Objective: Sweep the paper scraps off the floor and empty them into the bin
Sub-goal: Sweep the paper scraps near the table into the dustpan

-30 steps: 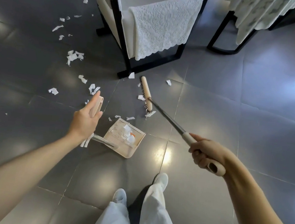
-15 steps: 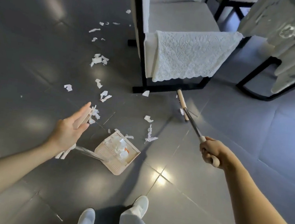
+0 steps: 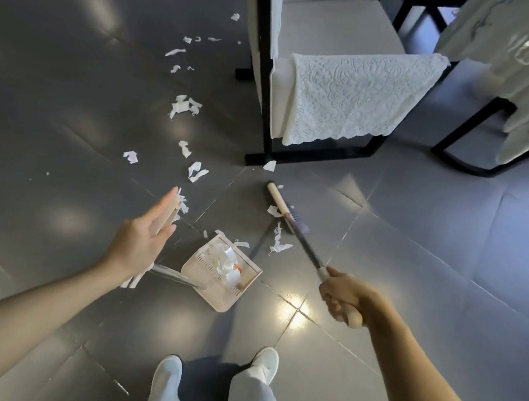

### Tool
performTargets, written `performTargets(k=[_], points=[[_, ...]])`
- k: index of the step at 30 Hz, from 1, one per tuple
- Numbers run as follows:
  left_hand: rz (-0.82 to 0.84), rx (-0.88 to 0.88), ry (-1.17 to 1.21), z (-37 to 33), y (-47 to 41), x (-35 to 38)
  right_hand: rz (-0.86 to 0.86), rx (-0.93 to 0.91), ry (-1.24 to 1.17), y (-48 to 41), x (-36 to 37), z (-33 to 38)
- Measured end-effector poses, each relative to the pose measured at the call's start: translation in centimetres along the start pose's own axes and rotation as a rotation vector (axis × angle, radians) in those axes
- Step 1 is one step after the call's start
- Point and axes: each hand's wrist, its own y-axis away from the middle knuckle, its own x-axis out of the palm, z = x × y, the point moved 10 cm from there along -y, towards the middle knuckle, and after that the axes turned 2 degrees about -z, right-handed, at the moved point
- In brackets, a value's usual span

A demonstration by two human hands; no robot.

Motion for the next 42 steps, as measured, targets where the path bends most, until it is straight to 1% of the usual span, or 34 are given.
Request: performTargets(k=[3,7,10,13,16,19,23,26,29,31,34,36,39,42], points=[[0.036,0.038,0.005,0.0,0.2,-0.2,0.019,0.043,-0.112,3.4,4.0,-1.5],[0.085,0.089,0.049,0.4,1.2,-0.7,-0.042,0.042,-0.164,7.1,7.6,-2.6],[0.113,0.087,0.075,1.7,2.2,-2.1,-0.090,0.043,-0.239,8.9,9.8,-3.4],[0.144,0.094,0.113,3.1,3.5,-3.9,-0.140,0.020,-0.298,9.8,11.6,-4.0],[0.111,0.105,0.070,4.5,4.6,-5.7,-0.180,0.010,-0.375,9.5,12.6,-4.6],[0.091,0.103,0.037,5.7,4.8,-6.2,-0.216,0.016,-0.358,8.3,13.8,-5.7],[0.100,0.131,0.012,5.5,3.5,-5.7,-0.130,0.056,-0.425,6.6,17.8,-6.8],[0.107,0.147,-0.020,4.7,2.6,-5.1,-0.044,0.088,-0.409,6.6,21.3,-6.7],[0.098,0.171,-0.028,4.1,2.2,-5.0,0.077,0.150,-0.545,7.9,24.1,-6.6],[0.091,0.177,-0.041,4.2,2.1,-5.3,0.128,0.164,-0.613,9.3,24.4,-6.3],[0.102,0.162,-0.028,5.0,2.2,-5.8,0.139,0.148,-0.628,10.9,23.1,-5.2],[0.100,0.150,-0.010,5.7,2.5,-6.3,0.116,0.134,-0.618,11.6,22.0,-4.3],[0.061,0.105,0.022,7.0,3.3,-8.0,0.075,0.077,-0.552,12.0,21.1,-2.2],[0.020,0.097,0.040,8.5,4.6,-10.0,0.053,0.032,-0.503,11.1,20.9,-0.1]])
